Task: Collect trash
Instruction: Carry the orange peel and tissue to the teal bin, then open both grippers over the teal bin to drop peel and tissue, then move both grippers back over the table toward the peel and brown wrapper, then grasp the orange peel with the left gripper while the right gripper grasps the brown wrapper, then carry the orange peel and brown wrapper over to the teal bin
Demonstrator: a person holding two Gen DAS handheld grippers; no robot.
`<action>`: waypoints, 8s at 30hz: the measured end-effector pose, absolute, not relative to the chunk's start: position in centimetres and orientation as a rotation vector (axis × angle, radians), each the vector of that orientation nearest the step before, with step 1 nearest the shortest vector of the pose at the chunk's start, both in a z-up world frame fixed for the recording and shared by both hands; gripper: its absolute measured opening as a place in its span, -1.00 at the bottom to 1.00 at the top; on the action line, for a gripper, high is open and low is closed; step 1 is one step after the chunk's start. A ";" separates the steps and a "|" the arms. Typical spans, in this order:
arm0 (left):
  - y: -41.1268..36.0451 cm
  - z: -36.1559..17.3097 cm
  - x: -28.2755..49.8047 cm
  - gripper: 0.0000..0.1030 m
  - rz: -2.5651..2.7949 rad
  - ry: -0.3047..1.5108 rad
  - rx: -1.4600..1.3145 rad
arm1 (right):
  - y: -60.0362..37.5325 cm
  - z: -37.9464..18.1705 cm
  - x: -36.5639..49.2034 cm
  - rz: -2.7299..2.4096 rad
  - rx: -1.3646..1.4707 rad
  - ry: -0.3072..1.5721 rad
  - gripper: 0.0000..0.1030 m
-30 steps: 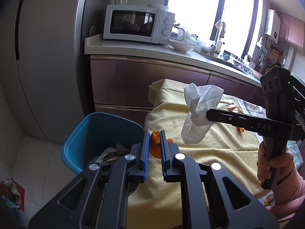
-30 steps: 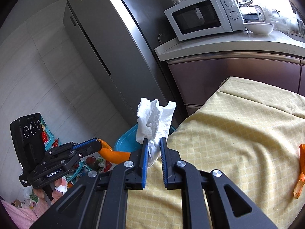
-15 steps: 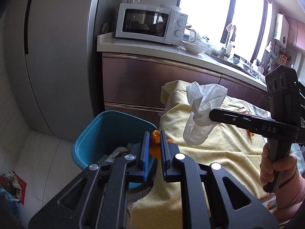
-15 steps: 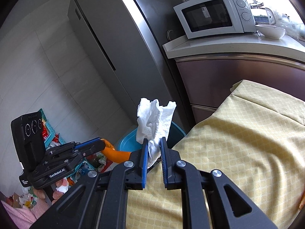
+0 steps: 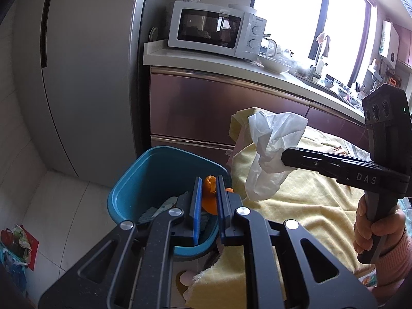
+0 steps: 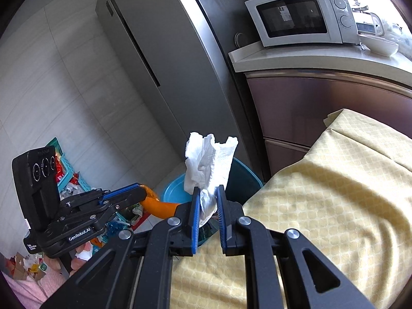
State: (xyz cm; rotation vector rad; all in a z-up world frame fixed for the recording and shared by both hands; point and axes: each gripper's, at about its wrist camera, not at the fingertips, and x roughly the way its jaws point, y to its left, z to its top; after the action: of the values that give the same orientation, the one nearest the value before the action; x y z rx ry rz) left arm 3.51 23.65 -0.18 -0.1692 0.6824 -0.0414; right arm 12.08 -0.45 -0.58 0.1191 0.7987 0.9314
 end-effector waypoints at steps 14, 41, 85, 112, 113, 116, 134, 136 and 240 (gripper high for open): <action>24.6 -1.7 4.2 -0.79 -0.005 0.713 -0.194 | 2.3 -1.5 12.9 0.929 0.063 0.829 -0.78; 25.3 -4.6 6.1 -0.79 0.029 0.759 -0.214 | 6.8 -3.3 13.0 0.901 -0.066 0.873 -0.77; 25.4 -8.2 8.6 -0.46 0.063 0.794 -0.275 | 8.1 -5.4 14.3 0.897 -0.078 0.934 -0.60; 8.8 -2.2 6.2 0.16 -0.297 0.687 -0.101 | -11.7 -1.5 10.3 0.689 0.112 0.797 -0.30; 7.7 -2.2 6.5 0.16 -0.319 0.691 -0.092 | -12.7 -1.6 10.3 0.665 0.117 0.796 -0.30; 4.5 -2.4 7.2 0.16 -0.383 0.705 -0.068 | -16.1 -1.8 10.6 0.587 0.138 0.794 -0.30; -8.5 -4.3 12.3 0.15 -0.546 0.811 0.013 | -28.4 -5.0 16.6 0.279 0.178 0.809 -0.12; -9.7 -4.5 12.8 0.15 -0.542 0.821 0.028 | -28.5 -5.3 17.2 0.277 0.174 0.818 -0.12; 5.2 -2.4 3.8 -0.74 -0.303 0.771 0.032 | -15.8 -3.7 8.2 0.640 0.233 0.779 -0.84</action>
State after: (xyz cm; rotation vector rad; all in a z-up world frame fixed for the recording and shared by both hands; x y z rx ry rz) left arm 3.80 5.19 -2.36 0.0320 0.7710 -0.3031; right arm 8.20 -15.82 -3.66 0.2333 0.7788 0.6402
